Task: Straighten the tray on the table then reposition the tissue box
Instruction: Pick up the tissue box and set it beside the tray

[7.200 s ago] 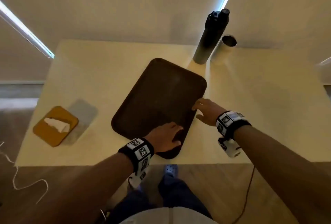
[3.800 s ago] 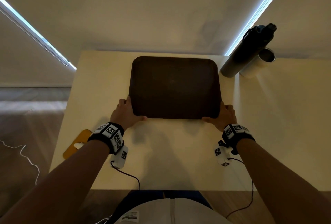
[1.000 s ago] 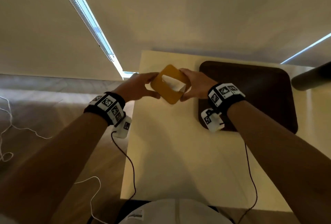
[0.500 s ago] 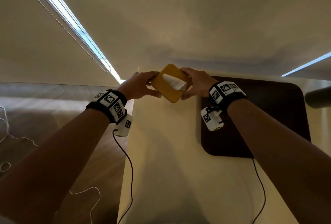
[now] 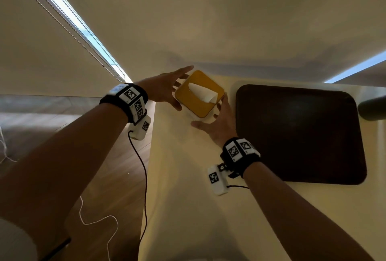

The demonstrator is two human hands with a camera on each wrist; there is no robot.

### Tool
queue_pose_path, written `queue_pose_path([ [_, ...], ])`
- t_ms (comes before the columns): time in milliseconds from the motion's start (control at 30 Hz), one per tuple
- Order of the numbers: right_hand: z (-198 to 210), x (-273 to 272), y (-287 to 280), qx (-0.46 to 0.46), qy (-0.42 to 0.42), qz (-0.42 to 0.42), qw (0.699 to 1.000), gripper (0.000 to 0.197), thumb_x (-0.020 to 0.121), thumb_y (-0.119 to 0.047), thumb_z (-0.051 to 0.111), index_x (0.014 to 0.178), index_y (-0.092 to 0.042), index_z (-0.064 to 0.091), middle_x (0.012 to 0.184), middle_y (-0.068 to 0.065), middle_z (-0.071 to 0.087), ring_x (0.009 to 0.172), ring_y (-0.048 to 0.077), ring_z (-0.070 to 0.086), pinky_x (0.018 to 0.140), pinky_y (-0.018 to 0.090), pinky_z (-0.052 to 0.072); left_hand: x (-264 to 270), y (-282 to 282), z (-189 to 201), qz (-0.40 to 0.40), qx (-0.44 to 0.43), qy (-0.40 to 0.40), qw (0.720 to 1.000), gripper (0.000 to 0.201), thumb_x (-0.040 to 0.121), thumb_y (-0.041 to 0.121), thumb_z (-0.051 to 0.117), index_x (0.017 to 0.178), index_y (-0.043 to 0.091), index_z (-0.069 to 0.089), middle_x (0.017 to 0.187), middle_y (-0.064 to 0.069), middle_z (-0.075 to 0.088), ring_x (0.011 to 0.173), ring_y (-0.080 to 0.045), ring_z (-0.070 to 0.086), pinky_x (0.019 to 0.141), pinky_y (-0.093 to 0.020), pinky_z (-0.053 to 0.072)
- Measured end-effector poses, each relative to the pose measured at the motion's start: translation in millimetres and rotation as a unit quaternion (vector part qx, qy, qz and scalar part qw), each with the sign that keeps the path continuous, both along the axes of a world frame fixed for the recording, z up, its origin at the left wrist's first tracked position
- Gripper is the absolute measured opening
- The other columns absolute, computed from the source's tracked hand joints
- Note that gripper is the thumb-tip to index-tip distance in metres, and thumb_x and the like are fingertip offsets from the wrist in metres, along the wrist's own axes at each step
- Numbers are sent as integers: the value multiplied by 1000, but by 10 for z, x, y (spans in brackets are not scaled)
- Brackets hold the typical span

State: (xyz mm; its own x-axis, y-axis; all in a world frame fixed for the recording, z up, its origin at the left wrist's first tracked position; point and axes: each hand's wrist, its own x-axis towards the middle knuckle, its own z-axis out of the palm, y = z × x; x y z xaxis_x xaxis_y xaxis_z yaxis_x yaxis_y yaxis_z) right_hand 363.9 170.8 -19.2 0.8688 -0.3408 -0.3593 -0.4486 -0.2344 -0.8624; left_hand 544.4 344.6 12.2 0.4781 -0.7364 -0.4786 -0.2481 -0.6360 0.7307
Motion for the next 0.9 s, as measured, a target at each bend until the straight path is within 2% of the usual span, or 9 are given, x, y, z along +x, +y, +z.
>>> queue_pose_path([
  [167,33,31,120,3,-46,-36,998,102,58,-31,93,136,-43,29,136,-11,46,123,8,49,104,43,48,-8,-22,32,-16,4,-16,1000,127,61,11,94,157,34,14,153,0,43,118,-16,53,96,-38,50],
  [233,20,45,100,-15,-42,-24,999,106,63,-33,90,146,-35,25,143,-7,44,128,11,47,105,45,47,-42,-13,32,-3,-4,-19,1000,125,61,12,94,157,34,17,150,1,47,117,-17,55,96,-39,51],
  [300,23,67,35,-26,-29,1,999,114,67,-35,88,154,-32,14,150,-3,41,132,13,44,106,45,46,-99,5,28,18,-11,-26,999,124,61,14,94,157,33,17,146,-1,50,118,-20,56,96,-40,51],
  [467,136,192,-235,-21,-5,101,995,113,75,-23,86,157,-28,7,153,0,41,132,18,48,104,30,44,-379,103,-22,111,-57,-35,992,123,63,13,93,157,31,16,142,-2,52,111,-21,62,91,-37,55],
  [533,163,248,-324,-19,9,139,990,114,75,-21,86,158,-24,7,153,4,42,132,18,49,108,36,44,-488,150,-71,151,-76,-32,985,123,63,14,94,157,31,17,143,-2,52,106,-19,65,87,-32,59],
  [633,173,305,-406,-24,13,172,985,114,73,-18,87,158,-23,11,149,4,49,132,18,50,109,42,45,-611,184,-128,200,-99,-13,975,120,65,11,92,157,32,18,144,1,48,106,-13,64,76,-18,58],
  [767,176,334,-448,-22,16,183,983,112,74,-11,86,158,-19,13,145,6,52,132,17,50,109,41,44,-704,181,-140,220,-115,0,969,116,68,10,90,156,34,18,144,8,45,117,-19,61,85,-27,58],
  [900,144,322,-439,-26,19,184,982,111,74,-12,85,158,-20,12,146,5,52,132,17,50,110,41,43,-715,186,-187,222,-116,2,968,117,69,8,89,157,31,16,144,5,45,118,-21,61,80,-19,57],
])
